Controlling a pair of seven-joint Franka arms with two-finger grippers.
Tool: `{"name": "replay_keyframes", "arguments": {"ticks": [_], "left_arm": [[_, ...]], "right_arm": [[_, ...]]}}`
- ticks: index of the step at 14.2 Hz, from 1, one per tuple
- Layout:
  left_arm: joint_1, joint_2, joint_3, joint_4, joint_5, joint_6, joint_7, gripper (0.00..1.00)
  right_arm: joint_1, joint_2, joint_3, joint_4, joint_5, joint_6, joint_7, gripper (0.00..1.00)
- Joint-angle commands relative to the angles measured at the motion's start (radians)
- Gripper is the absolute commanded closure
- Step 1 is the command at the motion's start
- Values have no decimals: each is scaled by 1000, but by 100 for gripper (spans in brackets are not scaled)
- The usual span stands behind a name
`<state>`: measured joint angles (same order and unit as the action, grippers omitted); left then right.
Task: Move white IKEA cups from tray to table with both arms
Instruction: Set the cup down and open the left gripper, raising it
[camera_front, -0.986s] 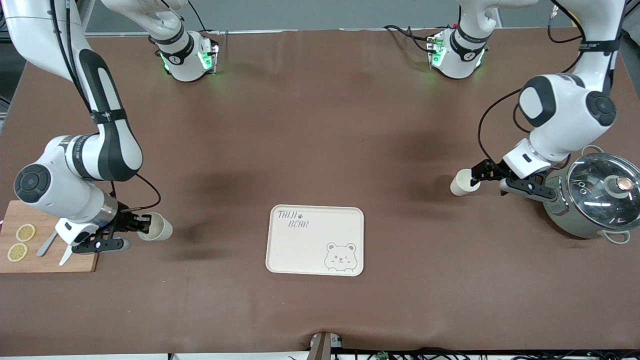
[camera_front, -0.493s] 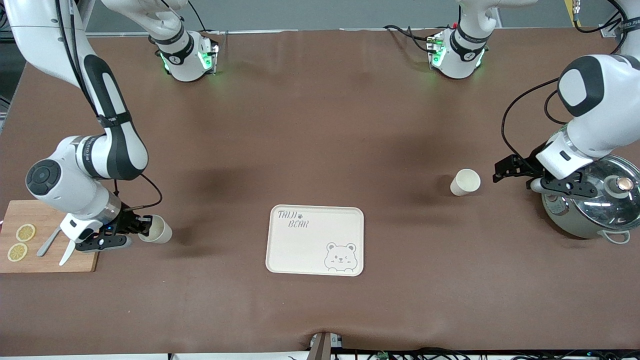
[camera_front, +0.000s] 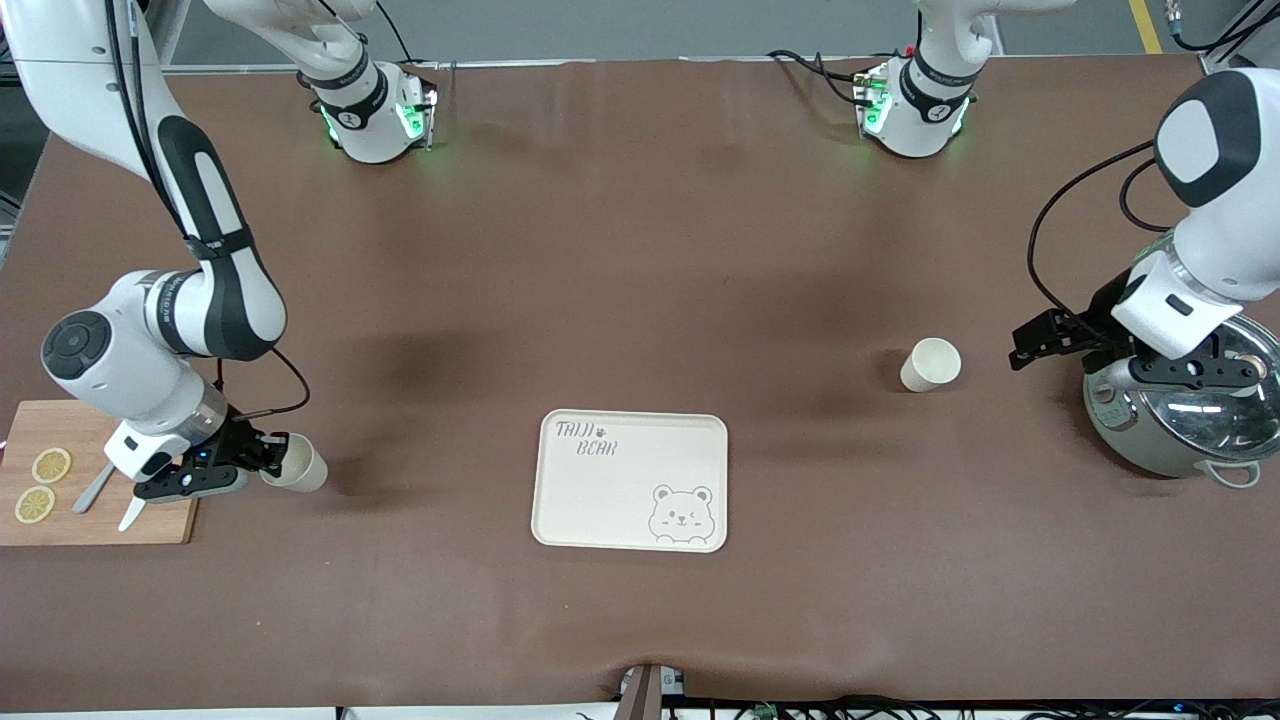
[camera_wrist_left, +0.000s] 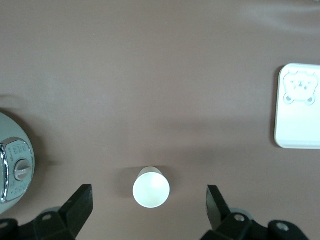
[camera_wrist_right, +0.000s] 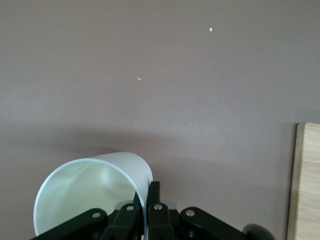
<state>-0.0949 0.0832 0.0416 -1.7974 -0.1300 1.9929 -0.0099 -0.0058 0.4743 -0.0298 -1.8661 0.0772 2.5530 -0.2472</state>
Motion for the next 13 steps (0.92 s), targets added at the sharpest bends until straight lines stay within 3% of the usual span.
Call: {"name": "replay_keyframes", "arguments": {"ticks": [1, 7, 13], "left_arm": [[-14, 23, 0, 76, 26, -75, -57, 0], [-6, 18, -8, 239, 30, -287, -114, 0], [7, 3, 0, 253, 56, -304, -114, 0]], "right_arm": [[-6, -26, 16, -60, 24, 65, -26, 96], [-6, -16, 33, -100, 24, 166, -24, 96], [-10, -6, 50, -114, 24, 211, -23, 96]]}}
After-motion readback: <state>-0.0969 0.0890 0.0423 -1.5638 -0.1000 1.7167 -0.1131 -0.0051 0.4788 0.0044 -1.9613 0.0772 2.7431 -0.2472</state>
